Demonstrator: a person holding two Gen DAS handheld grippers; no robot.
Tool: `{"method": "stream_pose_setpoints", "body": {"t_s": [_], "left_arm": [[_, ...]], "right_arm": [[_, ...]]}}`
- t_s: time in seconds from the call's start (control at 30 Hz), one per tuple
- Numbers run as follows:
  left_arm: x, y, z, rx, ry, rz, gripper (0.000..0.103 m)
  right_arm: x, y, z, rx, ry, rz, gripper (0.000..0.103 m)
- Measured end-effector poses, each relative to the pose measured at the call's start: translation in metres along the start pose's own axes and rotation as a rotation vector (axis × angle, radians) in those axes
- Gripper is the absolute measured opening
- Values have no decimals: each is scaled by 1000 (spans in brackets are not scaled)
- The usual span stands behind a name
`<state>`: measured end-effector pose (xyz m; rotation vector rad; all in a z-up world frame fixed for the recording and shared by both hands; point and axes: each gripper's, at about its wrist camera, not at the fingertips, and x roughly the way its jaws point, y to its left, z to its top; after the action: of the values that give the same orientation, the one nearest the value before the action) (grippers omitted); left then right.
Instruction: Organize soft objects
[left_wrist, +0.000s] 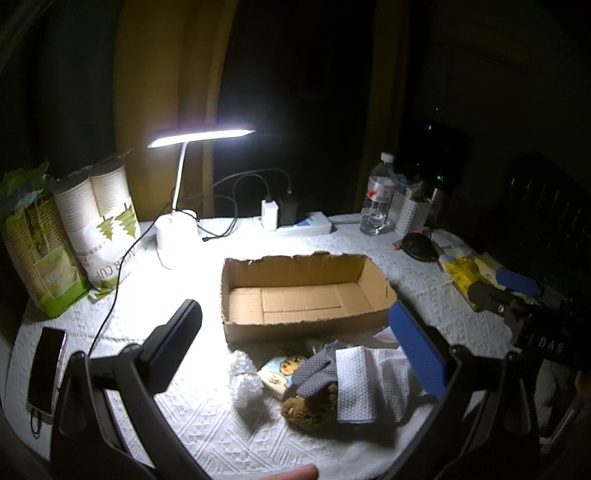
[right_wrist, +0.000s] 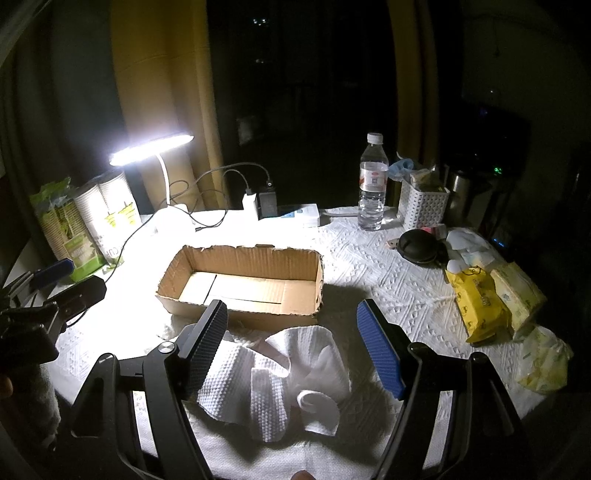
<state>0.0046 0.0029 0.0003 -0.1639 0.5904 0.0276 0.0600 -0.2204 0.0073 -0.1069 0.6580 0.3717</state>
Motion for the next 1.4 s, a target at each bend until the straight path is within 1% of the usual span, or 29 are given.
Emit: {"method": "stream_pose_setpoints", "body": {"t_s": [1.0,1.4], "left_arm": [[2,1,3,0,3,-1,102],[6,-4,1,1,7,-10,102]], "right_arm": [[-2,-1,3,-9,2,7,76],[-1,-1,2,-12,13,10,76]]}}
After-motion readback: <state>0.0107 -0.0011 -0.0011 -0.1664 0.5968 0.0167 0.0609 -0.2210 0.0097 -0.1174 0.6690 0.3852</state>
